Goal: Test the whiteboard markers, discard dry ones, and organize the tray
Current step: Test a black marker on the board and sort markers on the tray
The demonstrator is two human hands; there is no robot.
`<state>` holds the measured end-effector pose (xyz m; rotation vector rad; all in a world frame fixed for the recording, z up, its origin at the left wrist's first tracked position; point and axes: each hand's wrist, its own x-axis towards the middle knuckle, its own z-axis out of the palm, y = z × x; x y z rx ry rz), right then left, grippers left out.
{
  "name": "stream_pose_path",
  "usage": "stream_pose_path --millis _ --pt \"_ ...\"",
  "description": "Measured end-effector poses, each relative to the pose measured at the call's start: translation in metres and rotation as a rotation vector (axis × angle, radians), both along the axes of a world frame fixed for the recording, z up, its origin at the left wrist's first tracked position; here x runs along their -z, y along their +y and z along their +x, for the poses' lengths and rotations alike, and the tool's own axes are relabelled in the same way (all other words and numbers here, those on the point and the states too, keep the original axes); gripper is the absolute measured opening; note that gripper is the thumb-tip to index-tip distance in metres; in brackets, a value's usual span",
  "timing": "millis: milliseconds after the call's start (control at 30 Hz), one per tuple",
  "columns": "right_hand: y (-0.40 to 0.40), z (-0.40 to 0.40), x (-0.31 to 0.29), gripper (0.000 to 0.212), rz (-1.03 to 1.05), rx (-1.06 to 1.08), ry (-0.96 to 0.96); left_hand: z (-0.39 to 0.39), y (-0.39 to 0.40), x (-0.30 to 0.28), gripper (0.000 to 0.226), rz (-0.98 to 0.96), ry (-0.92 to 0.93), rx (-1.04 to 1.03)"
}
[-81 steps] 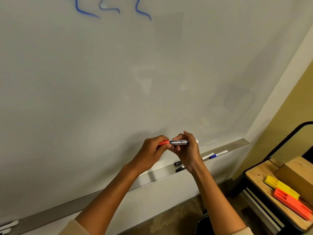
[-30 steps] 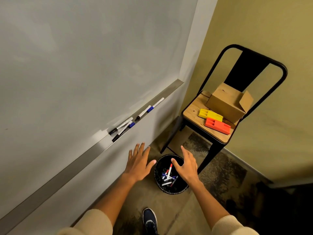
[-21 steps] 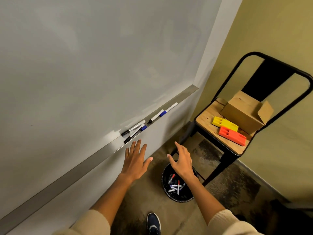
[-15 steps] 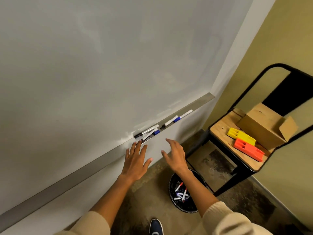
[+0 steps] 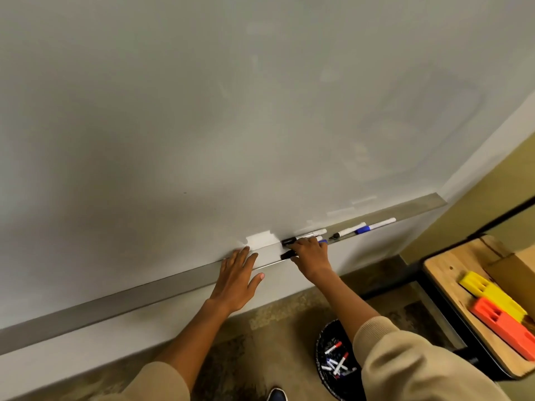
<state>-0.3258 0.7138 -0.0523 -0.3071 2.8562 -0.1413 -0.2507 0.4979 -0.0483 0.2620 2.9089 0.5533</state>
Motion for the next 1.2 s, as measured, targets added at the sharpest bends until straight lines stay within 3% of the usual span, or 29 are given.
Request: stream_pose_path --millis 400,533,800,867,967,1033,1100,1200 --pt "-0.05 0.006 -0.004 0.031 -0.145 -0.209 -0.022 0.012 -0.03 -0.012 0.052 0.167 -0.029 -0.099" --pt "-0.075 0.019 -0.011 0.031 -0.296 -0.262 0.073 0.015 -0.043 -0.016 0.054 0.212 -0.056 -0.141" --pt "-0.11 0.043 -0.036 0.02 -0.529 -0.305 0.27 0.018 -0.066 -0.032 0.026 0.241 0.082 -0.17" --pt "-0.11 0.048 -0.036 0.02 -0.573 -0.178 0.388 0.021 -0.073 -0.036 0.024 0.233 0.091 -0.163" --pt "-0.112 0.061 -0.043 0.03 -0.712 0.202 0.456 0.028 -0.079 -0.041 0.024 0.256 0.142 -0.181" --pt "-0.116 0.073 -0.055 0.031 -0.929 0.461 0.333 0.032 -0.081 -0.044 0.024 0.288 0.192 -0.188" --pt "-0.123 0.083 -0.072 0.031 -1.173 0.687 0.072 0.037 -0.083 -0.052 0.024 0.327 0.231 -0.181" --pt "-0.132 0.092 -0.09 0.035 -1.342 0.797 -0.239 0.042 -0.081 -0.063 0.024 0.374 0.25 -0.158"
